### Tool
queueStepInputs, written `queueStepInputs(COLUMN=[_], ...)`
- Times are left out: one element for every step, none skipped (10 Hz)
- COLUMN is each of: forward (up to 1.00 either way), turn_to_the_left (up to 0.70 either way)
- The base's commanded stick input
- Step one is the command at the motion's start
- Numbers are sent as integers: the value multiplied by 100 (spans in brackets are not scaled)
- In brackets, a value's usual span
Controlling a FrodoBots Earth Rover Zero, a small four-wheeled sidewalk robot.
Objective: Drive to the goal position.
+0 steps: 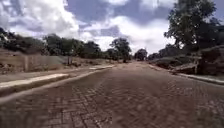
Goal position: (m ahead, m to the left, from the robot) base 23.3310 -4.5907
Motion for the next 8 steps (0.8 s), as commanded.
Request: queueStepInputs(forward=[100, 100, 100, 100, 100, 100, 100, 100], turn_to_the_left=[-27, -27, -27, -27, -27, -27, -18, -6])
